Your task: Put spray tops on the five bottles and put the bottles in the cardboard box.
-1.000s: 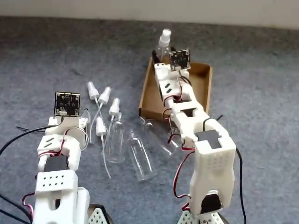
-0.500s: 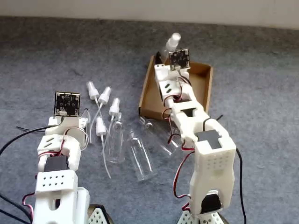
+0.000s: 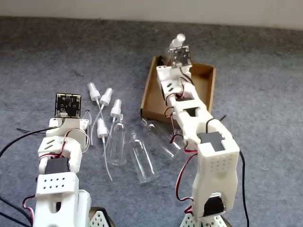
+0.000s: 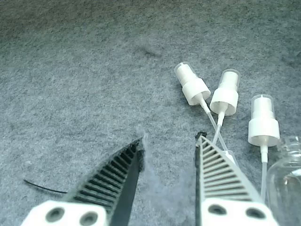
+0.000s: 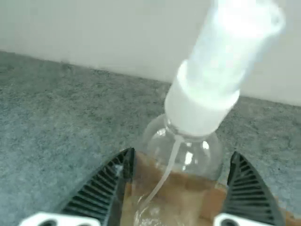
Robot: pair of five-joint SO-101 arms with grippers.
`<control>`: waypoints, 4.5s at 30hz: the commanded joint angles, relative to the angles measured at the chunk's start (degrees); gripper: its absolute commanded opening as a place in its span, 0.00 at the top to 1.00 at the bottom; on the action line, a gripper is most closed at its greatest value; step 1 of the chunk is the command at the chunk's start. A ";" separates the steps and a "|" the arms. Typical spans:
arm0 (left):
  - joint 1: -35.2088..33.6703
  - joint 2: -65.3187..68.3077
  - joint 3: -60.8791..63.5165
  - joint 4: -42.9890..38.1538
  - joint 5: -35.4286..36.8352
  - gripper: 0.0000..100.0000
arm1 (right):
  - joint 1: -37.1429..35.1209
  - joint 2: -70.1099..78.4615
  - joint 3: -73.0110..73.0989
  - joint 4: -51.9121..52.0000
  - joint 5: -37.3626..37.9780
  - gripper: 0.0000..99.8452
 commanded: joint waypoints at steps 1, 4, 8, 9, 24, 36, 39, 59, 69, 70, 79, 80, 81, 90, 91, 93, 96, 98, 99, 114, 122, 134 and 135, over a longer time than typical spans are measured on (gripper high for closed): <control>-0.40 -0.66 -0.40 -1.23 0.00 0.84 | 0.66 -6.37 -4.09 3.74 -0.35 0.74; -0.40 -0.66 -0.40 -1.23 0.00 0.84 | 0.66 -7.87 -4.35 8.84 -0.44 0.74; -0.40 -0.66 -0.40 -1.23 0.00 0.84 | 0.66 -9.80 -4.35 9.27 -0.35 0.74; -0.40 -0.66 -0.40 -1.23 0.00 0.84 | 0.66 -10.33 -4.35 9.27 -0.35 0.74; -0.40 -0.66 -0.40 -1.05 -0.09 0.84 | 0.75 -20.88 -21.41 33.27 -0.35 0.74; -0.57 -0.66 0.48 -1.32 -0.18 0.84 | 0.92 -27.21 -35.47 70.11 -0.09 0.74; -0.66 -0.66 0.48 -1.32 -0.18 0.84 | 0.92 -30.11 -35.38 78.29 -0.09 0.74; -0.66 -1.01 1.10 -1.32 -0.09 0.84 | 2.77 -53.23 -30.29 125.67 0.09 0.74; -0.66 -0.84 1.10 -1.32 -0.09 0.84 | 4.18 -85.76 25.89 100.35 0.97 0.74; -0.66 -0.84 1.19 -1.32 -0.09 0.84 | 4.18 -89.54 31.69 98.07 2.81 0.74; -0.40 -0.66 1.19 -1.32 -0.09 0.84 | 7.34 -119.78 63.43 93.76 12.48 0.74; -0.40 -0.66 1.19 -1.32 -0.09 0.84 | 8.13 -123.30 65.45 93.76 12.57 0.74; -0.40 -0.66 1.19 -1.32 -0.09 0.84 | 8.66 -126.99 67.12 93.76 12.48 0.74; -0.40 -0.66 1.19 -1.32 -0.09 0.84 | 10.86 -132.18 85.32 82.33 12.48 0.74; -0.40 -0.66 1.19 -1.32 -0.09 0.84 | 11.21 -132.18 87.08 81.71 12.40 0.74; -0.40 -0.66 1.19 -1.32 -0.09 0.84 | 13.23 -133.14 89.10 82.86 12.48 0.74; -0.40 -0.66 1.19 -1.32 -0.09 0.84 | 15.16 -133.14 89.10 83.91 12.48 0.74; -0.40 -0.66 1.19 -1.32 -0.09 0.84 | 15.08 -133.05 89.10 86.99 12.48 0.74; -0.40 -0.66 1.19 -1.32 -0.09 0.84 | 14.99 -133.05 89.10 89.45 12.48 0.74; -0.57 -0.66 1.19 -1.32 -0.26 0.84 | 14.99 -132.97 89.10 95.96 12.57 0.74; -0.31 -0.66 1.19 -1.32 -0.09 0.84 | 14.99 -132.97 89.10 95.96 12.57 0.74; -0.40 -0.66 1.19 -1.32 -0.09 0.84 | 14.99 -132.97 89.10 95.96 12.57 0.74; -0.48 -0.66 1.19 -1.32 -0.09 0.84 | 14.99 -132.97 89.10 95.96 12.57 0.74</control>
